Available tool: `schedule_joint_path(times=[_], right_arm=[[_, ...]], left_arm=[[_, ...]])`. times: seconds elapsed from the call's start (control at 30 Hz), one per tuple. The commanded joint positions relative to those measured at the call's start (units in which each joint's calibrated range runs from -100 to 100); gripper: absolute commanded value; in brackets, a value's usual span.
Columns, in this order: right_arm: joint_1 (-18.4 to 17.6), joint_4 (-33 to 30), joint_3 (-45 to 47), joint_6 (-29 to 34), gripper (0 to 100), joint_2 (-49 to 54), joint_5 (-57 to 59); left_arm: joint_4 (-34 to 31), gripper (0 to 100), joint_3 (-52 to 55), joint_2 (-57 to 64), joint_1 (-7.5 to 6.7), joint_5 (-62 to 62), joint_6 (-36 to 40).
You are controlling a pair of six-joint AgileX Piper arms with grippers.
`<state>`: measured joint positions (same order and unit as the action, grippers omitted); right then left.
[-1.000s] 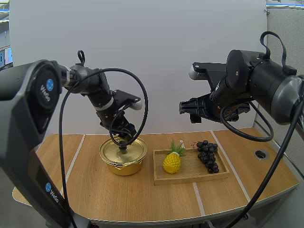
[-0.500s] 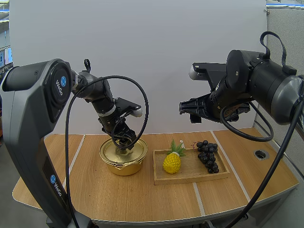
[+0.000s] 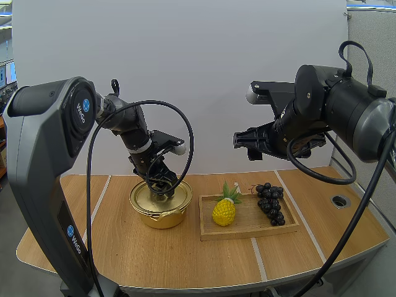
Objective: Open the pot, put the grape inside, and close it
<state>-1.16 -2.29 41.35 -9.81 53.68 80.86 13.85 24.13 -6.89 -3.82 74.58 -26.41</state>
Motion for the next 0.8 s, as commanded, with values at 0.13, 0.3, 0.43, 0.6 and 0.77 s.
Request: schedule_joint_path(times=[0.13, 0.3, 0.43, 0.6, 0.77], right_arm=[[0.13, -0.22, 0.04, 0.22, 100, 0.44, -0.87], [0.13, -0.22, 0.04, 0.22, 100, 0.44, -0.87], [0.13, -0.22, 0.04, 0.22, 100, 0.44, -0.87], [0.13, -0.22, 0.04, 0.22, 100, 0.44, -0.87], [0.13, -0.22, 0.04, 0.22, 100, 0.44, -0.87]], left_arm=[[0.19, 29, -0.42, -0.34, -0.2, 4.87, -0.24], [0.19, 0, -0.42, -0.34, -0.2, 7.57, -0.24], [0.19, 0, -0.6, 0.47, -0.2, 9.03, 0.17], [0.19, 0, -4.55, 4.95, -0.2, 15.26, 0.2], [-0.08, 0, -12.25, 11.94, -0.2, 20.96, 2.07]])
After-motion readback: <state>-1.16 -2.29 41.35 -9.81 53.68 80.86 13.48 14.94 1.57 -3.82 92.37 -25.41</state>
